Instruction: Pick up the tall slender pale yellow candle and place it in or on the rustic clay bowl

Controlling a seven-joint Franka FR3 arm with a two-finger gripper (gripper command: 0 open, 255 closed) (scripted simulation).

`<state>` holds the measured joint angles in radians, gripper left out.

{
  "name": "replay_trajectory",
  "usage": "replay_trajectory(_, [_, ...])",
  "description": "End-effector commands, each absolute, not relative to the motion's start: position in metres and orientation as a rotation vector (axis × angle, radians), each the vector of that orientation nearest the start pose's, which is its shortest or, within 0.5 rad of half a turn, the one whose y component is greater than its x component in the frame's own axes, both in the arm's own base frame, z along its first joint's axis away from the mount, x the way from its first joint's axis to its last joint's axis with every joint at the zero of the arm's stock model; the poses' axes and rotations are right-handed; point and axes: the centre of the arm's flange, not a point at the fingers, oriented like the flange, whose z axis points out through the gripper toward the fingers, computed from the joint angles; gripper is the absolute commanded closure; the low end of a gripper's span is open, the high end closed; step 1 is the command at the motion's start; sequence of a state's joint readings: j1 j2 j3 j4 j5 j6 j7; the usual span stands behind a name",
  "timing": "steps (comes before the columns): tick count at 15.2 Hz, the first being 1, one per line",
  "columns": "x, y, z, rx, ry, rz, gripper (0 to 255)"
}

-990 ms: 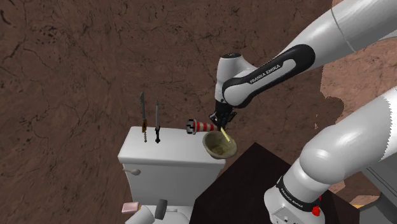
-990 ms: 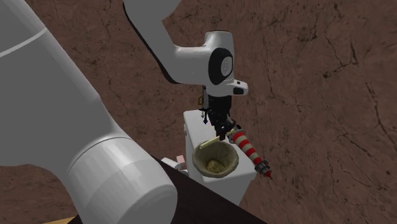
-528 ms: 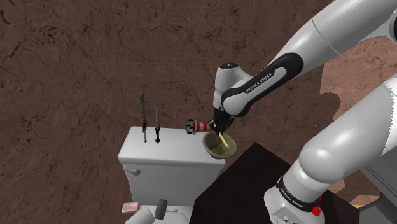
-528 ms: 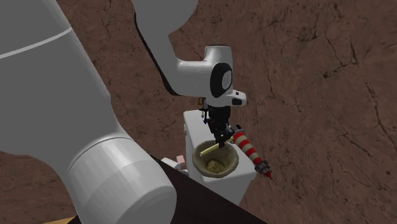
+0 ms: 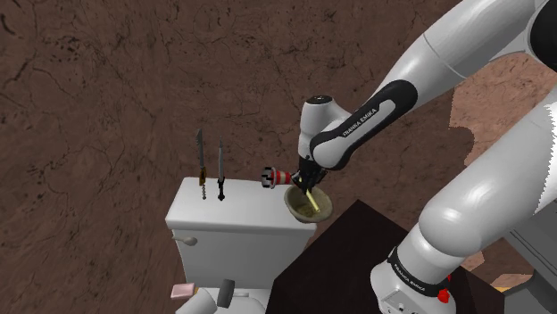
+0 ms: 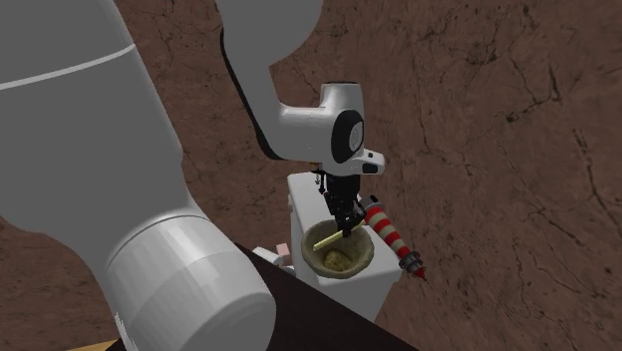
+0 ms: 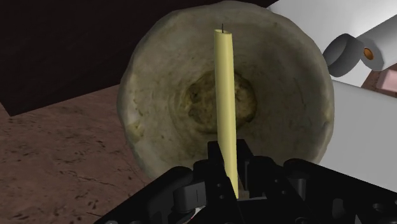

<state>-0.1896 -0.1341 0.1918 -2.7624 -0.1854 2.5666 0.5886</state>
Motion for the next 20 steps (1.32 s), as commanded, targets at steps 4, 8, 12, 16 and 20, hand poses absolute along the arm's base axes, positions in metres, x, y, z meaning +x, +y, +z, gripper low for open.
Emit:
replay_trajectory(4, [0.381,0.001,0.250,-3.201,0.699,0.046,0])
replay_trajectory(8, [0.381,0.001,0.250,-3.201,0.699,0.046,0])
replay_trajectory(12, [0.384,0.007,0.299,-3.201,0.699,0.046,0])
replay_trajectory(16, [0.384,0.007,0.299,-3.201,0.699,0.046,0])
replay_trajectory(20, [0.384,0.007,0.299,-3.201,0.699,0.046,0])
